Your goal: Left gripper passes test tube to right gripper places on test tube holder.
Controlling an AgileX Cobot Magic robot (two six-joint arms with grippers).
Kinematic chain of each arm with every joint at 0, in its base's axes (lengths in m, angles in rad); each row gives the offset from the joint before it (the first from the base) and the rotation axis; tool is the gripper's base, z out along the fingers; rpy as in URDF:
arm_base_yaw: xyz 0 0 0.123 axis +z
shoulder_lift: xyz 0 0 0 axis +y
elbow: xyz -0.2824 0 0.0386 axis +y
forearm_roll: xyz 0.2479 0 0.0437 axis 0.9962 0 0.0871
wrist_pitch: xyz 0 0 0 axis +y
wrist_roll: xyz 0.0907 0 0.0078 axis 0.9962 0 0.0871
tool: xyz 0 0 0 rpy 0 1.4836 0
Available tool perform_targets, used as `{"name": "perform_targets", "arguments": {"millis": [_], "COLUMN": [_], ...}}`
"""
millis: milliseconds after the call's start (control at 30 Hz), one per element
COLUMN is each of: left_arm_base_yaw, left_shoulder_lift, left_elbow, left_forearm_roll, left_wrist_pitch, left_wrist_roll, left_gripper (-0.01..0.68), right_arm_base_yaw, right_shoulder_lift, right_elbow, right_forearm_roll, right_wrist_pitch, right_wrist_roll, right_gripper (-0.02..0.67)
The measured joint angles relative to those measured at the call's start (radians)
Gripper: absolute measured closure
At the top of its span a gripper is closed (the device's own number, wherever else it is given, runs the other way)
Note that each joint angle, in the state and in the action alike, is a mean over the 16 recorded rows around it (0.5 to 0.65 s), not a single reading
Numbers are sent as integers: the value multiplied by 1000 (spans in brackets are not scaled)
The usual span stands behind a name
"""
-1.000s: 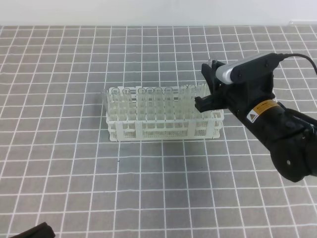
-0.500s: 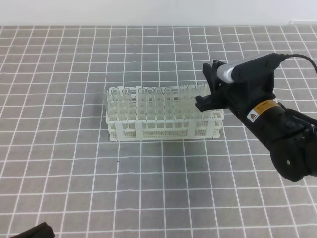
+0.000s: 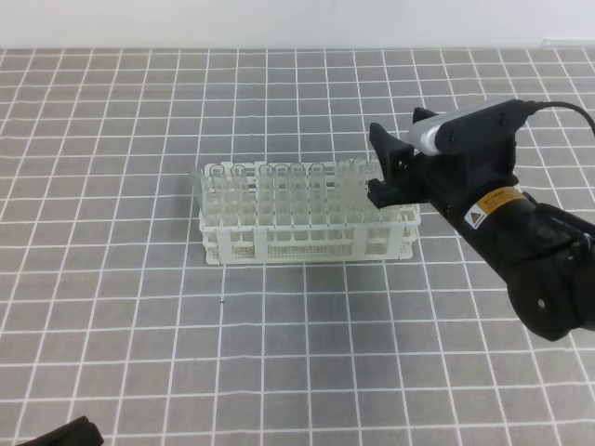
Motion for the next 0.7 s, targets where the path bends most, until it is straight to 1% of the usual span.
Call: {"name": "perform_targets", "arguments": {"millis": [167, 267, 467, 700], "left_arm_base_yaw": [0, 0, 0, 0], "left_shoulder_lift": [1, 2, 3, 2], "left_elbow": [-2, -3, -3, -2], "left_forearm_roll": [0, 0, 0, 0], "left_wrist_pitch": [2, 5, 5, 2], "left_wrist_roll": [0, 0, 0, 0], "left_gripper": [673, 673, 673, 673], "right_arm_base_yaw": [0, 0, 0, 0], "right_shoulder_lift": [-38, -88, -260, -549], "right_elbow": [17, 40, 119, 262], "right_forearm_roll": [8, 13, 18, 21], "right_wrist_pitch": [9, 20, 85, 200], "right_wrist_roll": [-3, -4, -4, -3], "right_gripper": [246, 284, 427, 601]}}
